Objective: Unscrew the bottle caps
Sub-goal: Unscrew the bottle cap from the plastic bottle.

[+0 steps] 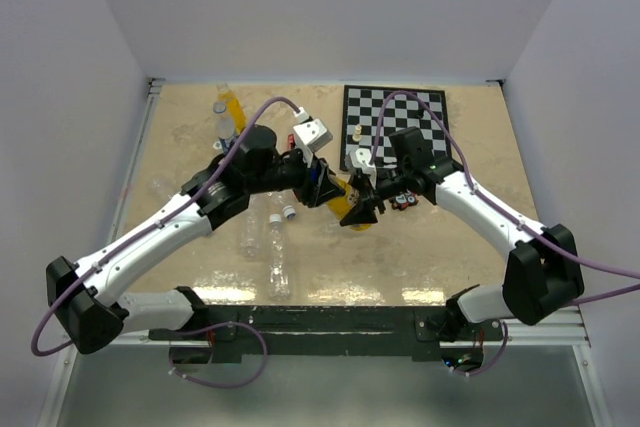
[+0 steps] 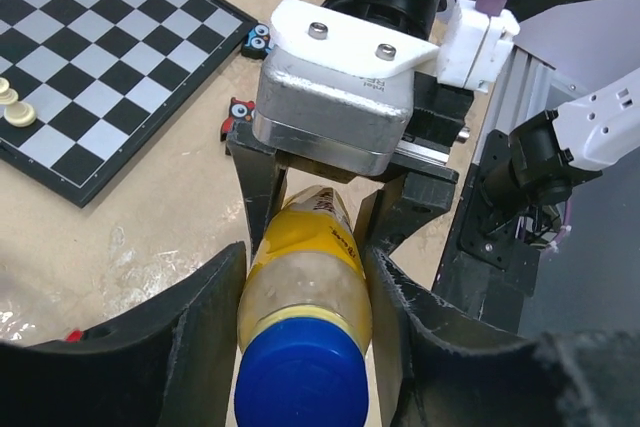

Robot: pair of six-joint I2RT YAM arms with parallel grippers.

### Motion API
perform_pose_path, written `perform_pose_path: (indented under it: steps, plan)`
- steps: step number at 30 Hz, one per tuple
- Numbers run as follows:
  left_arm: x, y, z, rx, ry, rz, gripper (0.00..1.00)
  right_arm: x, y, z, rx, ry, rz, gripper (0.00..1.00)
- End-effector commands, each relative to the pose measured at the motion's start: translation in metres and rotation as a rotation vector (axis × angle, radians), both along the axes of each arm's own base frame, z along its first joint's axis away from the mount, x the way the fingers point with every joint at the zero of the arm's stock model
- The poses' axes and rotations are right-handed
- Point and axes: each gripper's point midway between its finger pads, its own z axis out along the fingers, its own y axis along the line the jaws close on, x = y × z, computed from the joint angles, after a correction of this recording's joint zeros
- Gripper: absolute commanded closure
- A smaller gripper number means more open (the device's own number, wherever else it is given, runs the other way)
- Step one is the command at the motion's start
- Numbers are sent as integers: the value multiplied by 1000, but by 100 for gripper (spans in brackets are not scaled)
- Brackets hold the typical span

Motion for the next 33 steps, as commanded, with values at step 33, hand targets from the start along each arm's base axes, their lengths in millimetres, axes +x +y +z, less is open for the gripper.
perform_pose_path:
  steps: [33]
  plan:
    - [-43, 73, 48, -60, -265, 58, 5, 18, -22, -8, -146, -269, 21, 100]
